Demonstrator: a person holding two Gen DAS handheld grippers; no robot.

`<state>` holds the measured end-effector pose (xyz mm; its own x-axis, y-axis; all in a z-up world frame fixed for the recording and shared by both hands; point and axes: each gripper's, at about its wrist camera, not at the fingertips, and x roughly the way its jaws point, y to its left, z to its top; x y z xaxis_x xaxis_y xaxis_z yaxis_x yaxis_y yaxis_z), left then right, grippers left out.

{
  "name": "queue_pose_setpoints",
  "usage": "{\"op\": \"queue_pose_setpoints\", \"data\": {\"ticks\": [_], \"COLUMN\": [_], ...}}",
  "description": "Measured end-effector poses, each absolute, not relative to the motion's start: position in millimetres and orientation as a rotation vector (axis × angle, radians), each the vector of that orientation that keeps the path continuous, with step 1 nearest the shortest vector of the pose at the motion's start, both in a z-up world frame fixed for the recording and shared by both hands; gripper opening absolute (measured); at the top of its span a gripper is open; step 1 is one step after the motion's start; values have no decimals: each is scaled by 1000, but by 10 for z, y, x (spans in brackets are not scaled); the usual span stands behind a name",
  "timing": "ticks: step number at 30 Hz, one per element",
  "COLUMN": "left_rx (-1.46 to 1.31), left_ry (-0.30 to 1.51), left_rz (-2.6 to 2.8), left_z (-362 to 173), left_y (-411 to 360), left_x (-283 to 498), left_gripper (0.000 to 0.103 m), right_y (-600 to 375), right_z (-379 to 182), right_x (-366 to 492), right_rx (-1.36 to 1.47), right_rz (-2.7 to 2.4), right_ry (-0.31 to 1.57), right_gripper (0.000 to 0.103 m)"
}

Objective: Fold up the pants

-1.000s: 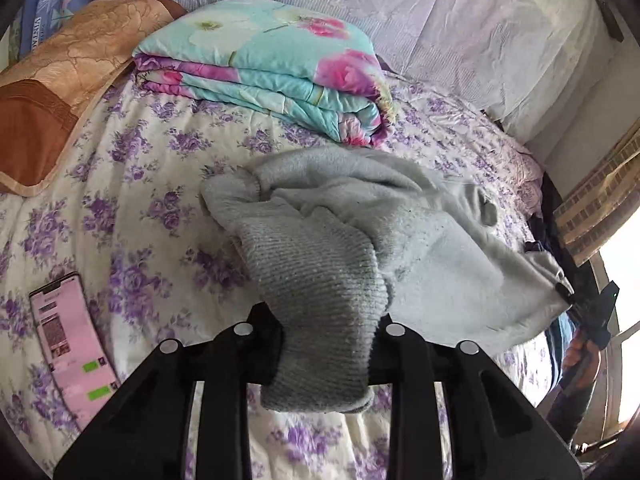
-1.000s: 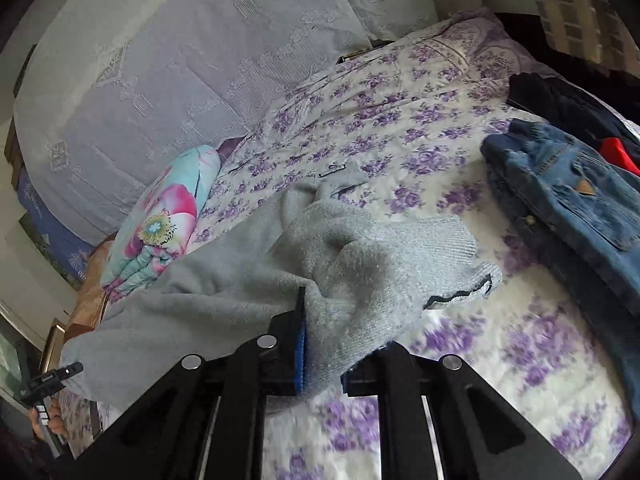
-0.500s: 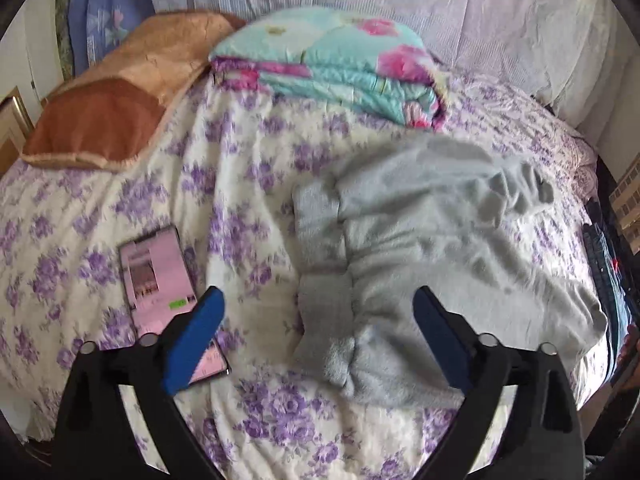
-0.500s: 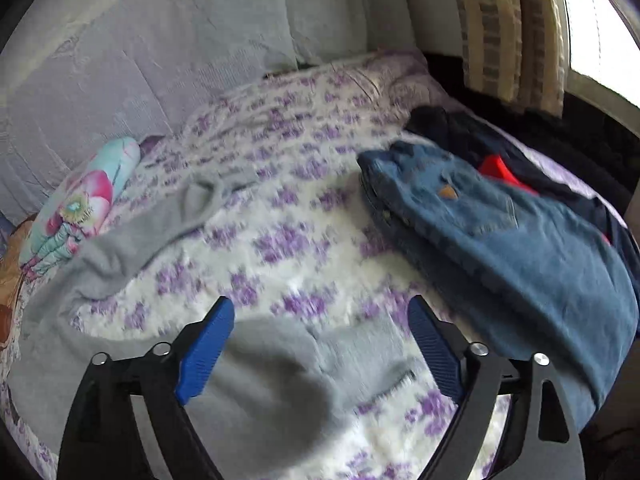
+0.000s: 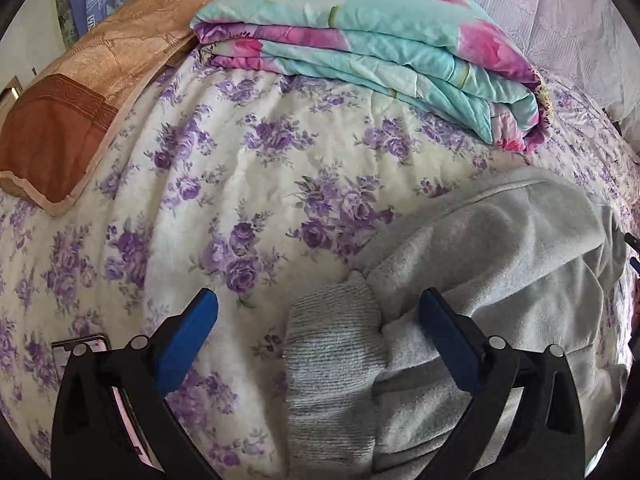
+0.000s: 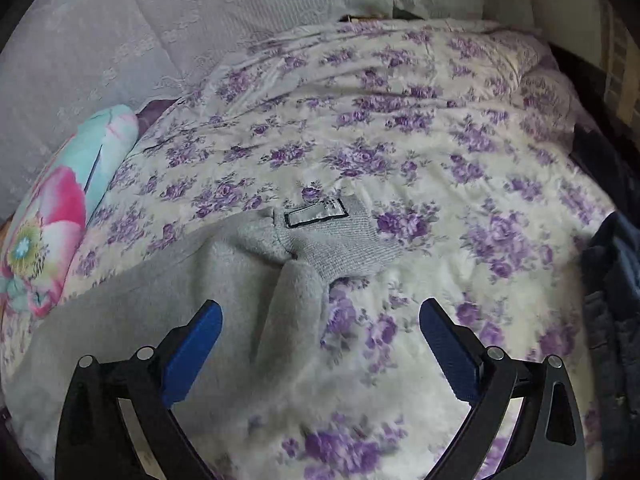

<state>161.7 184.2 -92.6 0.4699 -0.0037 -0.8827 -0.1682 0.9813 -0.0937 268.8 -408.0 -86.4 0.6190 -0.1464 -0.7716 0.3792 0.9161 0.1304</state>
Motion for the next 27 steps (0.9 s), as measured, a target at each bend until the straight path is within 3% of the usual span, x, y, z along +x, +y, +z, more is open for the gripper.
{"op": "queue_pose_setpoints", "data": {"ticks": [1,2,5,7,9,12,13,14,16,19,22,27], "left_rx": [-162,-139,-76,-63,-58,-15,6,26,42,1,-2,-36], "left_ry": [1080,1072,1054,1056,1047,1045,1050,1062,1092,1053,1002,1049], "left_rz": [83,74,68,71,69,35,33,32,29,-6,-14,30], "left_z": [-928,-923,-900,-898,-876,-874,-895,-917,-906,-677,-417,-457], "left_y": [1816,1779,1712,1703,1676,1561,1515,1475,1453,1547,1649,1785], "left_x": [1617,1600,1605,1645,1679,1785,1838,1889,1953,1874,1719,1655], "left_gripper": [99,99,99,99,99,99,99,99,99,99,99,99], "right_y": [-4105,-4149,-4156,-4269,-4481,-4738,-4786,-4822,-4895,-4580,-3766,-2205], "right_z": [-940,-1029,-1068,-818,-548,-628,-759,-895,-898,-415,-129,-293], "right_x": [2786,2869,2882,2659,2308,2036,2045,2040,1893,1712,1890,2457], "right_rx": [311,344,341,360,418,445,397,342,386,267,87,-129], "right_rz": [-306,-287,-249,-263,-316,-433,-480,-535,-497,-495,-199,201], "right_ry": [873,911,887,774,668,773,853,941,937,786,746,768], "right_gripper": [68,34,17,15,15,22,59,89,86,87,88,88]}}
